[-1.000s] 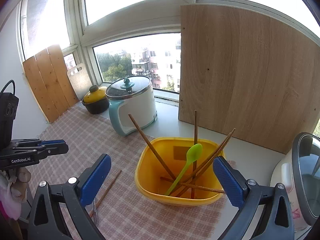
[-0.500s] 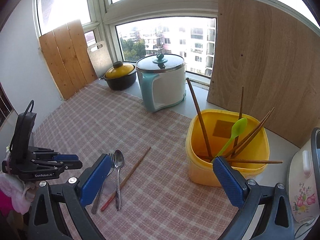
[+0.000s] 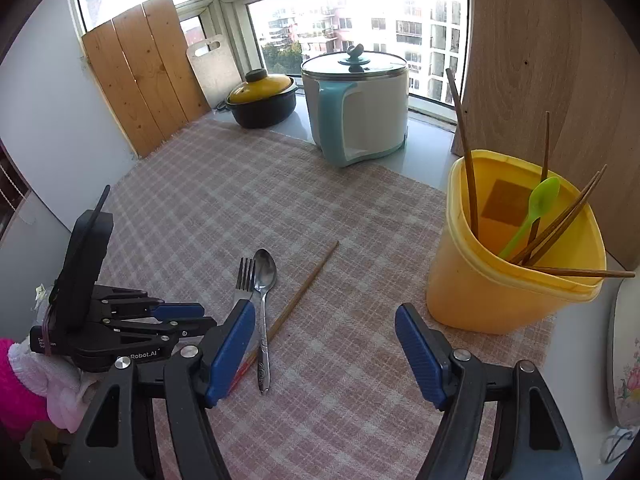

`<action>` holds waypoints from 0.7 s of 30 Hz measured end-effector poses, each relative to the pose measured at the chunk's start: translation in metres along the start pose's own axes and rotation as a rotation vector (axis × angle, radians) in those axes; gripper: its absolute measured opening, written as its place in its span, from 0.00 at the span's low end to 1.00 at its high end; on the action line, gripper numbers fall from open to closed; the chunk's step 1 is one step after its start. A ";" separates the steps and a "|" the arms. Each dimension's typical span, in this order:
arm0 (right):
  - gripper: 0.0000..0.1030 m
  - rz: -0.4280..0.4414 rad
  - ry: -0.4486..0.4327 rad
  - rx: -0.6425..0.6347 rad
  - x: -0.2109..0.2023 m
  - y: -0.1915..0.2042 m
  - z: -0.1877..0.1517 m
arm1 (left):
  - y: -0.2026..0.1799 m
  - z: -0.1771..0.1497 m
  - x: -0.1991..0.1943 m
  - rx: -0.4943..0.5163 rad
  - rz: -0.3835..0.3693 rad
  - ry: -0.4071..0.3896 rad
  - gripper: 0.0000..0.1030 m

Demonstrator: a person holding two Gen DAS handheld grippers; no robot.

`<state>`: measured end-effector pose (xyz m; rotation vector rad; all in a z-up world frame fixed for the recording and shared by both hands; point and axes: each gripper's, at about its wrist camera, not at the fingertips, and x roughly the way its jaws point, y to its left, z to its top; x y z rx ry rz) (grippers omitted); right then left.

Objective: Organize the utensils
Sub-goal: 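Move both open tools back over the steel fork and spoon, then close the left tool on the steel fork while the right tool approaches the steel spoon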

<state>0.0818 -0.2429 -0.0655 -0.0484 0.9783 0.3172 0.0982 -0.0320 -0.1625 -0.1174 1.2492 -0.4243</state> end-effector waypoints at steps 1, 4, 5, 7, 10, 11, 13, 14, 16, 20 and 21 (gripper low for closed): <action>0.70 0.001 0.011 0.001 0.004 0.000 -0.001 | 0.000 0.001 0.003 0.002 0.002 0.004 0.22; 0.66 0.011 0.041 0.008 0.014 0.002 -0.006 | 0.001 0.004 0.009 0.005 0.011 0.012 0.22; 0.65 0.013 0.050 0.009 0.018 0.002 -0.006 | 0.001 0.005 0.010 0.005 0.016 0.013 0.22; 0.62 0.022 0.069 0.017 0.025 0.003 -0.008 | 0.002 0.007 0.013 0.001 0.017 0.018 0.22; 0.58 0.039 0.095 0.034 0.034 0.003 -0.010 | 0.002 0.009 0.018 0.003 0.023 0.026 0.22; 0.58 0.039 0.102 0.037 0.037 0.003 -0.010 | 0.003 0.009 0.020 0.004 0.024 0.029 0.22; 0.58 0.034 0.111 0.038 0.042 0.004 -0.011 | 0.004 0.010 0.023 0.001 0.031 0.034 0.22; 0.58 0.034 0.115 0.040 0.045 0.004 -0.011 | 0.005 0.010 0.024 -0.002 0.033 0.037 0.22; 0.58 0.034 0.122 0.043 0.048 0.003 -0.012 | 0.005 0.013 0.028 -0.004 0.038 0.039 0.22; 0.58 0.040 0.134 0.065 0.054 -0.001 -0.012 | 0.007 0.018 0.032 -0.008 0.045 0.036 0.22; 0.58 0.040 0.135 0.068 0.055 -0.001 -0.012 | 0.007 0.020 0.033 -0.012 0.046 0.032 0.22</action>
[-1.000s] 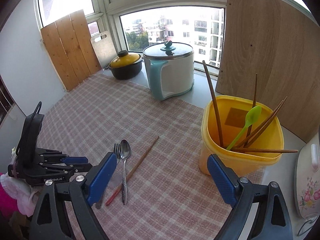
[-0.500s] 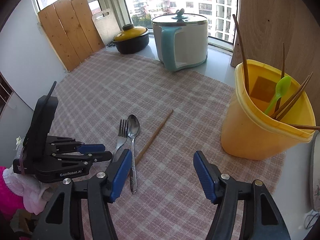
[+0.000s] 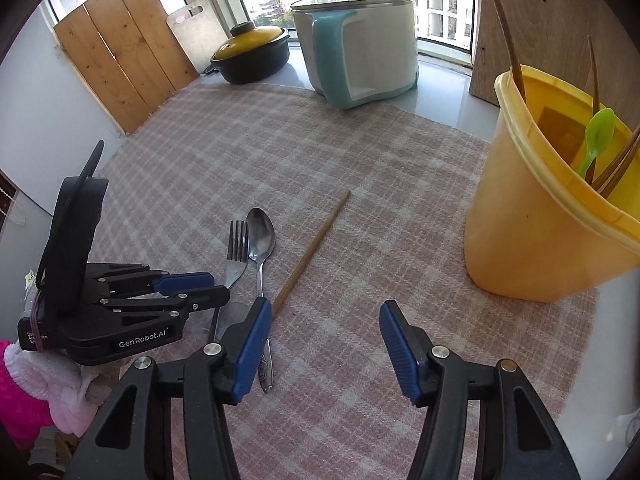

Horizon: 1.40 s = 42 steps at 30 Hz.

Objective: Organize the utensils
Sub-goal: 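Close the left tool on the steel fork while the right tool approaches the steel spoon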

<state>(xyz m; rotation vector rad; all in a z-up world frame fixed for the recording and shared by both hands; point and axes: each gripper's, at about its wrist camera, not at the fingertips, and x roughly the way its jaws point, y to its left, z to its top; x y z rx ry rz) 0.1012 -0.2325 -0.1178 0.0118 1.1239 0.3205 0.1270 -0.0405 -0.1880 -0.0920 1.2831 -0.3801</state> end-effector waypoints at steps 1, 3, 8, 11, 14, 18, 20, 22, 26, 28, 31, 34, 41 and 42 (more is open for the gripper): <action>0.58 -0.002 0.001 0.000 0.001 0.000 0.001 | 0.001 0.003 0.001 -0.005 0.005 -0.006 0.22; 0.58 -0.008 0.003 -0.005 0.004 0.002 0.002 | 0.002 0.010 0.004 -0.015 0.008 -0.012 0.22; 0.58 -0.016 0.011 -0.008 0.010 0.003 0.004 | 0.002 0.030 0.009 -0.016 0.046 -0.036 0.30; 0.58 -0.019 0.013 0.003 0.013 0.001 0.006 | -0.001 0.041 0.015 -0.008 0.060 -0.038 0.30; 0.58 -0.024 0.013 0.012 0.015 0.000 0.008 | -0.007 0.047 0.021 0.010 0.080 -0.045 0.30; 0.58 -0.035 0.021 0.010 0.022 0.001 0.010 | -0.015 0.049 0.026 0.053 0.118 -0.073 0.30; 0.58 -0.045 0.024 0.010 0.027 0.002 0.012 | -0.017 0.049 0.027 0.070 0.132 -0.085 0.24; 0.58 -0.056 0.031 0.019 0.032 0.001 0.014 | -0.016 0.050 0.027 0.071 0.124 -0.094 0.24; 0.58 -0.058 0.044 0.023 0.041 0.003 0.017 | -0.012 0.046 0.023 0.072 0.116 -0.105 0.22; 0.58 -0.051 0.050 0.015 0.043 0.006 0.018 | -0.008 0.043 0.019 0.074 0.116 -0.109 0.22; 0.58 -0.053 0.058 -0.010 0.046 0.013 0.019 | -0.001 0.042 0.016 0.060 0.115 -0.115 0.21; 0.58 -0.045 0.060 -0.042 0.049 0.023 0.022 | 0.006 0.041 0.012 0.055 0.119 -0.119 0.20; 0.56 -0.028 0.056 -0.138 0.058 0.044 0.037 | 0.022 0.035 0.005 0.055 0.142 -0.126 0.20; 0.55 -0.024 0.059 -0.155 0.061 0.047 0.040 | 0.025 0.033 0.004 0.049 0.143 -0.126 0.20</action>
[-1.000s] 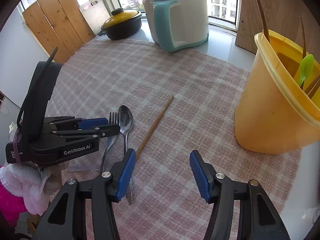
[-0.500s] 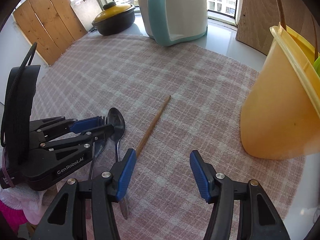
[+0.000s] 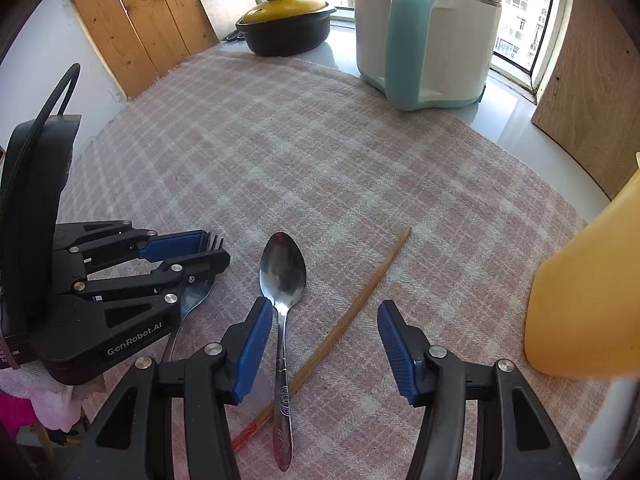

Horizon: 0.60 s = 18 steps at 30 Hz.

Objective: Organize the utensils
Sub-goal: 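Close the left tool on the steel fork while the right tool approaches the steel spoon, then close the right tool on the steel spoon handle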

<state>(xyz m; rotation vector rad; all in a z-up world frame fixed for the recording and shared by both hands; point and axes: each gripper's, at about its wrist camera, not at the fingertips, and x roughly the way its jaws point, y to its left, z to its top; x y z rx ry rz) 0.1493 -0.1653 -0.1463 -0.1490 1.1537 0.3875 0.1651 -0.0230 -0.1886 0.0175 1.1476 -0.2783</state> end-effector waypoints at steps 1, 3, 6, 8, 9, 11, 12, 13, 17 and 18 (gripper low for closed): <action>0.55 0.007 0.004 -0.015 0.004 0.002 0.004 | 0.003 -0.002 -0.001 -0.007 -0.002 0.000 0.20; 0.55 0.034 0.023 -0.036 0.014 0.004 0.012 | 0.009 -0.004 -0.003 -0.015 -0.003 0.003 0.20; 0.55 0.083 0.050 -0.067 0.027 0.004 0.022 | 0.014 -0.007 -0.006 -0.021 -0.001 0.006 0.20; 0.55 0.090 0.055 -0.094 0.032 0.006 0.027 | 0.018 -0.008 -0.006 -0.033 -0.005 0.006 0.20; 0.55 0.096 0.063 -0.106 0.035 0.007 0.029 | 0.020 -0.009 -0.007 -0.041 -0.010 0.006 0.20; 0.55 0.080 0.080 -0.127 0.041 0.010 0.032 | 0.021 -0.010 -0.007 -0.048 -0.013 0.006 0.20; 0.55 0.079 0.087 -0.136 0.044 0.010 0.033 | 0.022 -0.010 -0.007 -0.049 -0.014 0.005 0.20; 0.54 0.090 0.097 -0.141 0.046 0.010 0.034 | 0.022 -0.010 -0.007 -0.050 -0.014 0.004 0.20; 0.55 0.094 0.107 -0.169 0.051 0.014 0.037 | 0.023 -0.011 -0.007 -0.057 -0.018 0.004 0.20; 0.54 0.091 0.108 -0.173 0.052 0.015 0.038 | 0.023 -0.011 -0.007 -0.060 -0.019 0.004 0.20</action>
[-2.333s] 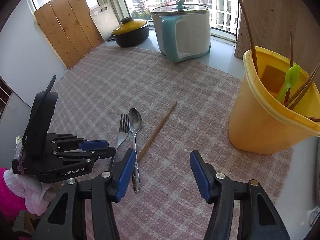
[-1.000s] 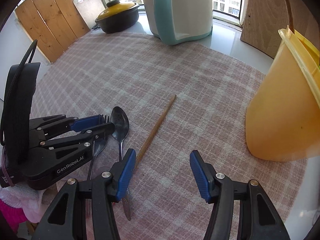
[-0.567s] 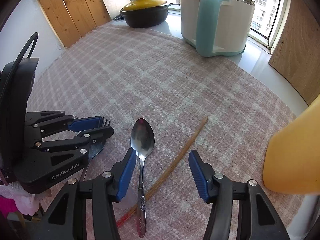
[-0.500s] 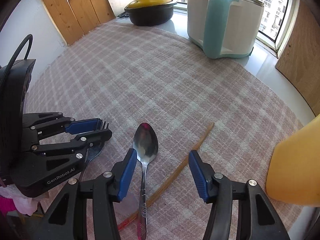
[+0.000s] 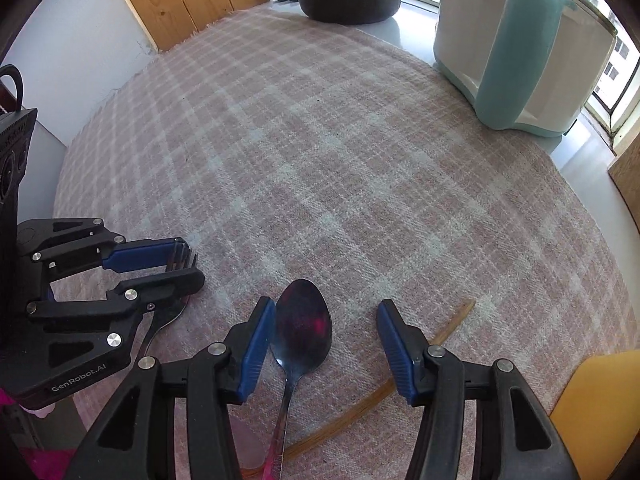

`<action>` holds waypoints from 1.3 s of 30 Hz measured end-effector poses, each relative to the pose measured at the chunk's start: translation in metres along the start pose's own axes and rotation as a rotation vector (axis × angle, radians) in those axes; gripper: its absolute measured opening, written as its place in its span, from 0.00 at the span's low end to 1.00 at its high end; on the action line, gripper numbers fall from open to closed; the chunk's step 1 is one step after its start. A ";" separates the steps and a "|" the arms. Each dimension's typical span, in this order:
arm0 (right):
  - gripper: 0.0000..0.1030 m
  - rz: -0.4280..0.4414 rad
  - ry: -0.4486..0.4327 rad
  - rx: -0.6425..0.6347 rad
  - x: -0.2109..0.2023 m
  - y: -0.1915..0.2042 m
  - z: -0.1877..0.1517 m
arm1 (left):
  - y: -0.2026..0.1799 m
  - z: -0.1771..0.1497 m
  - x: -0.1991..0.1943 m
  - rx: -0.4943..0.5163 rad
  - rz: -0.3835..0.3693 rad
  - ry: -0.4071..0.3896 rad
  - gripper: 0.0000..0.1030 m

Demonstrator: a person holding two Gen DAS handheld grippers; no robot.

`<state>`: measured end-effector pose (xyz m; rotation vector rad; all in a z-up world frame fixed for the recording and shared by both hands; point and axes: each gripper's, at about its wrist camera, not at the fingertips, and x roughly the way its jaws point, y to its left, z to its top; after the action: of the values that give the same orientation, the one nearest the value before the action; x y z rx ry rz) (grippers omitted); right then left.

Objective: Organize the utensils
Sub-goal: 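Close the right tool on the steel spoon handle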

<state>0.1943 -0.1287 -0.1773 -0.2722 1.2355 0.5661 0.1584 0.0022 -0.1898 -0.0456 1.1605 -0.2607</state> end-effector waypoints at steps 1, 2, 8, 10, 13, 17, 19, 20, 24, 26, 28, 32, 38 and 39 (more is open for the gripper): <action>0.54 -0.005 0.001 -0.005 0.001 0.001 0.001 | 0.000 0.001 0.001 -0.002 0.000 0.000 0.20; 0.51 -0.009 0.002 -0.012 0.001 0.002 0.001 | 0.000 0.001 0.001 -0.004 0.001 -0.001 0.20; 0.27 0.005 0.014 -0.037 0.003 0.010 0.006 | 0.001 0.001 0.001 -0.019 0.003 -0.006 0.20; 0.26 0.002 0.015 -0.048 0.003 0.013 0.006 | 0.003 0.001 0.001 -0.028 0.001 -0.006 0.20; 0.13 0.005 0.006 -0.047 0.001 0.014 0.005 | 0.003 0.002 0.001 -0.034 0.003 -0.007 0.19; 0.03 0.027 -0.010 -0.031 -0.007 0.011 0.003 | 0.002 0.003 -0.001 -0.036 0.012 -0.012 0.19; 0.02 0.031 -0.012 -0.031 -0.009 0.011 0.002 | 0.003 0.003 -0.002 -0.042 0.015 -0.017 0.19; 0.02 0.030 -0.012 -0.031 -0.009 0.011 0.001 | 0.003 0.004 -0.003 -0.045 0.017 -0.019 0.19; 0.03 0.031 -0.002 -0.036 -0.008 0.012 -0.001 | 0.004 0.005 -0.003 -0.052 0.025 -0.023 0.19; 0.05 0.030 0.006 -0.035 -0.007 0.011 -0.002 | 0.003 0.004 -0.003 -0.051 0.027 -0.024 0.19; 0.05 0.027 0.010 -0.041 -0.008 0.013 -0.003 | 0.003 0.004 -0.003 -0.053 0.027 -0.025 0.19; 0.02 0.019 0.008 -0.051 -0.011 0.016 -0.005 | 0.005 0.004 -0.005 -0.066 0.022 -0.028 0.19; 0.00 0.030 -0.003 -0.060 -0.023 0.019 -0.008 | 0.003 0.003 -0.014 -0.073 0.014 -0.047 0.19; 0.00 0.035 -0.003 -0.053 -0.024 0.018 -0.009 | 0.002 0.003 -0.014 -0.073 0.015 -0.049 0.19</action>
<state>0.1719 -0.1242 -0.1554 -0.2947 1.2252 0.6295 0.1562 0.0075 -0.1762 -0.1065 1.1215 -0.2026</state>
